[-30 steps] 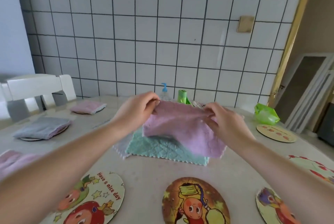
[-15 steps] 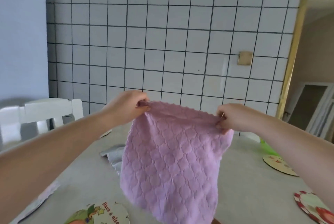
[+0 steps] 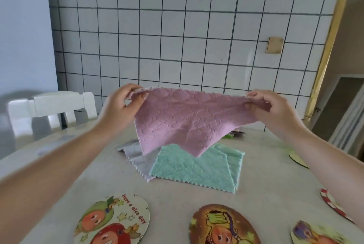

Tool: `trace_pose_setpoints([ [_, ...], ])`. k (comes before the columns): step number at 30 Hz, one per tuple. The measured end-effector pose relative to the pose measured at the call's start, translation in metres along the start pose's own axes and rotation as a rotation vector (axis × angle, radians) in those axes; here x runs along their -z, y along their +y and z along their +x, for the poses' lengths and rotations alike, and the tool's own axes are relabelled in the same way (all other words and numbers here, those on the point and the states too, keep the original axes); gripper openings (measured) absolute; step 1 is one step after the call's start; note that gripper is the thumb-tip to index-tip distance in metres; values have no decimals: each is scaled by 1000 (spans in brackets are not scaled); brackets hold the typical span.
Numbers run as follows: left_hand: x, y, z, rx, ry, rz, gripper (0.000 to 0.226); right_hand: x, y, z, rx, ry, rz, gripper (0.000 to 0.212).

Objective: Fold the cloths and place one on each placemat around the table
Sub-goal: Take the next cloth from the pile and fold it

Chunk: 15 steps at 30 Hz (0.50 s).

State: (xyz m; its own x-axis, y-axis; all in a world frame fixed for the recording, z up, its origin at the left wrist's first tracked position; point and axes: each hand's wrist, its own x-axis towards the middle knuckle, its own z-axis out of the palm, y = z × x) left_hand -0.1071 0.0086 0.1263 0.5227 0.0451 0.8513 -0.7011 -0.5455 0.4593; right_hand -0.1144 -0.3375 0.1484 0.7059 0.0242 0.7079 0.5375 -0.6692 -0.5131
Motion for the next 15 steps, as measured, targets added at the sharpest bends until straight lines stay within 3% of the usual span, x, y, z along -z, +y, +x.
trace_pose_setpoints([
  [1,2,-1,-16,59,-53,-40,15,-5,6,-14,-61,-21,100,5],
  [4,11,-7,-68,151,-212,-16,8,-19,20,-62,-226,-82,233,70],
  [6,18,-13,-102,227,-313,-37,4,-27,31,-96,-396,-223,328,91],
  [9,23,-20,-149,391,-430,-92,11,-37,41,-144,-693,-594,499,68],
  [11,21,-23,-175,477,-454,-104,14,-42,43,-168,-802,-747,556,69],
  [15,20,-22,-205,588,-451,-81,20,-47,47,-190,-887,-743,631,86],
])
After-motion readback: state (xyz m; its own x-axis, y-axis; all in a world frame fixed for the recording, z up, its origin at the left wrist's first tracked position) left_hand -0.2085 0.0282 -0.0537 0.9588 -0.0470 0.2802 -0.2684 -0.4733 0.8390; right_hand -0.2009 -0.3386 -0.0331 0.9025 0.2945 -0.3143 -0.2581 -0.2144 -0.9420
